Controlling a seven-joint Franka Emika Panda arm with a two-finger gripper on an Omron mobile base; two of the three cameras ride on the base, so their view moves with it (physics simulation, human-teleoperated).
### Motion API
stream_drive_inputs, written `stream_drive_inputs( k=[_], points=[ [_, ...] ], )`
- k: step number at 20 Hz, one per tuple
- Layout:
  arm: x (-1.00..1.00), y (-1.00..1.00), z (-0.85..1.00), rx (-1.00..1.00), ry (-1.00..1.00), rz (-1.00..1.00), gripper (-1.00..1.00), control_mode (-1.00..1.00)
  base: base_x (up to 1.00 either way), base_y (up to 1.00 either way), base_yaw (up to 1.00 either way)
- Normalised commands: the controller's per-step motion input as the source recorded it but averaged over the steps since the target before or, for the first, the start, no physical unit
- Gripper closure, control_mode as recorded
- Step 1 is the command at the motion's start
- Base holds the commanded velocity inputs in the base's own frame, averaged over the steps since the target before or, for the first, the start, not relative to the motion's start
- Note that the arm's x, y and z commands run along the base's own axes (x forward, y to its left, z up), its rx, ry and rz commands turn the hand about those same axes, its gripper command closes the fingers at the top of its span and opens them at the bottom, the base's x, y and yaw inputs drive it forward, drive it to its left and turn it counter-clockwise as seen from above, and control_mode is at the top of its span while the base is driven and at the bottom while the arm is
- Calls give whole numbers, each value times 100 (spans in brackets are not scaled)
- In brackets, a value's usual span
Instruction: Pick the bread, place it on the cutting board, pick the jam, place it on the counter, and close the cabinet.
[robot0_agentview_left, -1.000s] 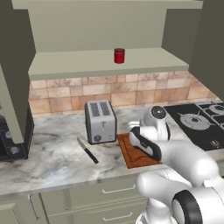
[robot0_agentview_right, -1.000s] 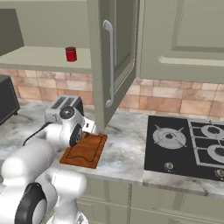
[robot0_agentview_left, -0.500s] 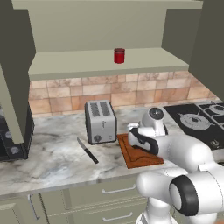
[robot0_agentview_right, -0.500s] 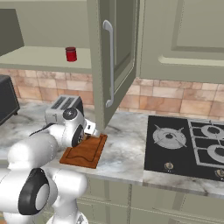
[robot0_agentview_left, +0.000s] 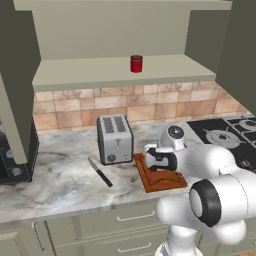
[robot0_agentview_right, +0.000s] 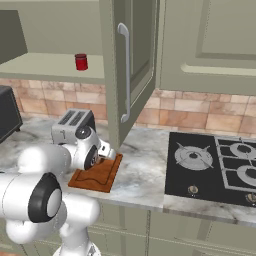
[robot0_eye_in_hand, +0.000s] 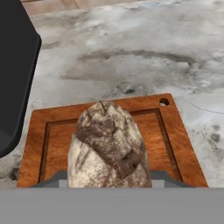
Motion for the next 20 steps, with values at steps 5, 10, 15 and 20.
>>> stream_drive_inputs(
  k=[5, 10, 15, 20],
  points=[
    [0, -1, -37, 0, 0, 0, 100, -100, 0, 0, 0],
    [0, -3, -25, 0, 0, 1, 100, -100, 0, 0, 0],
    [-5, -3, -19, 0, 0, 1, 100, -100, 0, 0, 0],
    [-15, 0, -6, 0, 0, 1, 100, -100, 0, 0, 0]
  ],
)
